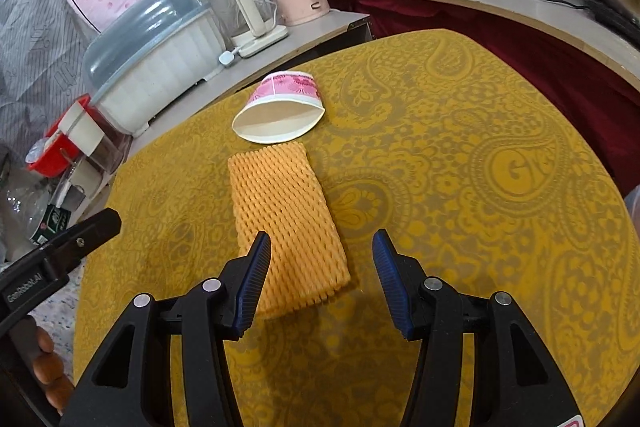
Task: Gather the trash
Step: 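Withdraw both open tools from the bin back to the table, then grasp the second orange mesh sleeve with the right tool while the left tool grasps the pink paper cup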
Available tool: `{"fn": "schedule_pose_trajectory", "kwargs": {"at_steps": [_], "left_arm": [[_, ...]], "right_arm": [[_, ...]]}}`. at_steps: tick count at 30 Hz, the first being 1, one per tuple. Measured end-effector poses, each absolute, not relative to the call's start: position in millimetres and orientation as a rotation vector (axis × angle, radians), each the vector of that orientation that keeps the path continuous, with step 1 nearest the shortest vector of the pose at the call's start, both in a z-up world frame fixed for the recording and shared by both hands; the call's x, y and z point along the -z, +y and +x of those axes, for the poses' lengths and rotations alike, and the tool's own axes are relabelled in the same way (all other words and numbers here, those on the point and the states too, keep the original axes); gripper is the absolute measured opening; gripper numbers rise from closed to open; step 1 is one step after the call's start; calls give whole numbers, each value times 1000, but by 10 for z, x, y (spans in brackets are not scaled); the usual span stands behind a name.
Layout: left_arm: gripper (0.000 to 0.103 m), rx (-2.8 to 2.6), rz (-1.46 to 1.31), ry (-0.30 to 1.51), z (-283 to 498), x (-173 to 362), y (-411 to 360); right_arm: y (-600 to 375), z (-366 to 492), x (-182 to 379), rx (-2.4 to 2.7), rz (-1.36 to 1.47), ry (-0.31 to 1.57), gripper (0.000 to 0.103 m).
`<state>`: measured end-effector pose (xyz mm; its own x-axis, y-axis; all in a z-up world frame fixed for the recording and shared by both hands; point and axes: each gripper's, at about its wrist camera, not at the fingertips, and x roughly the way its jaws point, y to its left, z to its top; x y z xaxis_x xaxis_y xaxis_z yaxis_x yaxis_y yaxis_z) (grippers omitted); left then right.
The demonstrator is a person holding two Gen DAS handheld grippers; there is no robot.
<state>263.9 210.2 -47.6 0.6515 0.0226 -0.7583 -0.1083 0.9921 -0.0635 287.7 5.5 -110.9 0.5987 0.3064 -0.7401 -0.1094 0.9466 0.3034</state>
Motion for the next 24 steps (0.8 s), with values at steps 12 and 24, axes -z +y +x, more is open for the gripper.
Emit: {"fn": "schedule_pose_trajectory", "kwargs": {"at_steps": [12, 24], "left_arm": [[68, -55, -120, 874, 2833, 552, 2058], [79, -14, -119, 884, 3015, 577, 1814]], "right_arm": [[261, 2881, 1222, -267, 151, 919, 10], [-261, 2738, 1007, -202, 251, 849, 9]]}}
